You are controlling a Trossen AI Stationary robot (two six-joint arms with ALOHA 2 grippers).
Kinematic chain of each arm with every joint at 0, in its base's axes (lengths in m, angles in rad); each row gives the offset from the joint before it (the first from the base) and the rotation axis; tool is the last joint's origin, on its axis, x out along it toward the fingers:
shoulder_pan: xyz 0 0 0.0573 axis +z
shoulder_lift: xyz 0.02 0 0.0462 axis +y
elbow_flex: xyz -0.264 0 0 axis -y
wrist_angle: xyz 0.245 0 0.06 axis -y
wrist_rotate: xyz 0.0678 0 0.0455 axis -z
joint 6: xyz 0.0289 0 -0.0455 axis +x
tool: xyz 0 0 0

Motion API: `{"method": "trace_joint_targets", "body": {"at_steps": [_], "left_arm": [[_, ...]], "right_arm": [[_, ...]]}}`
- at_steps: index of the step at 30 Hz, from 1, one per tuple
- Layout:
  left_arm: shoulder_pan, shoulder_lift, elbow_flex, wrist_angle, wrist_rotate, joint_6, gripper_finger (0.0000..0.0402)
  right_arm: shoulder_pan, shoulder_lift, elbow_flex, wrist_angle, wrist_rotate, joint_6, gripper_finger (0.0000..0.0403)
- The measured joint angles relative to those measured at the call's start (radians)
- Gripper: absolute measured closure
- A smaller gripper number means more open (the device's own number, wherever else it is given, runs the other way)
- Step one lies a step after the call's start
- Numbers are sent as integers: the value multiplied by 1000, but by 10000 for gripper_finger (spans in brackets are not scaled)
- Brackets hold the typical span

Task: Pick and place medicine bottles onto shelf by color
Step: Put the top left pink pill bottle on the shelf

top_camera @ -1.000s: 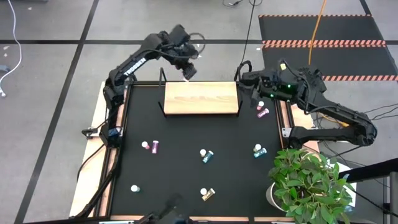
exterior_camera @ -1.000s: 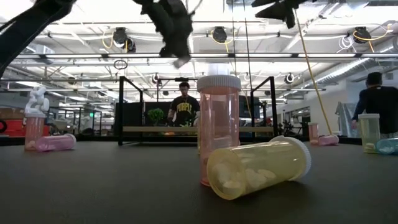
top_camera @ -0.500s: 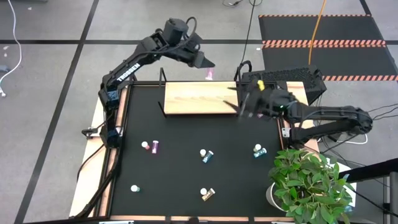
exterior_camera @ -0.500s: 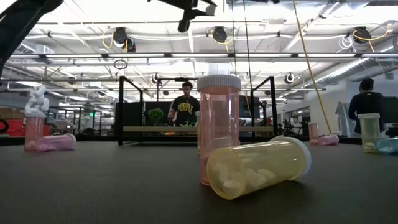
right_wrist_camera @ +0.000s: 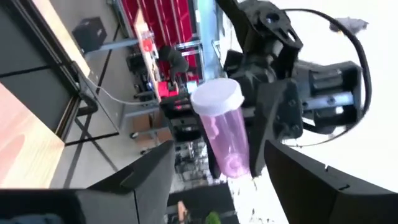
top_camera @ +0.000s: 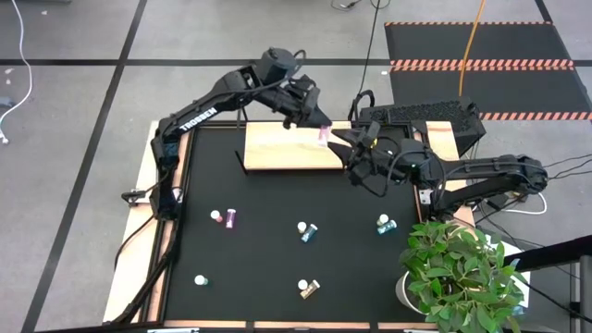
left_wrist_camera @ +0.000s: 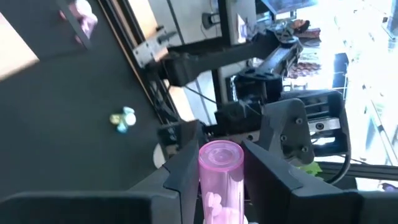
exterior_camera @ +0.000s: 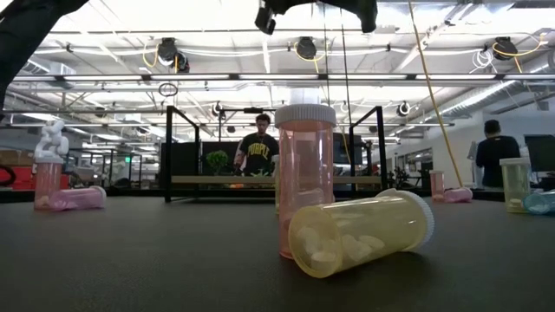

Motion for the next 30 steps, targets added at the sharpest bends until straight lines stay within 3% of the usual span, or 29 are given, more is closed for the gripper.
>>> {"method": "trace_joint_targets", "body": {"at_steps": [8,15,24,30], "left_arm": [[-45,0,0,30,0,-58,284],[-81,15,0,24,0,-72,284],[-109,23,0,56,-3,-64,284],[-110,23,0,62,-24,-9,283]], "right_arm": [[21,0,0,18,-80,-53,165],[64,0,0,18,-78,-130,218],[114,-1,2,20,11,-155,292],[137,0,2,32,47,-108,308]]}}
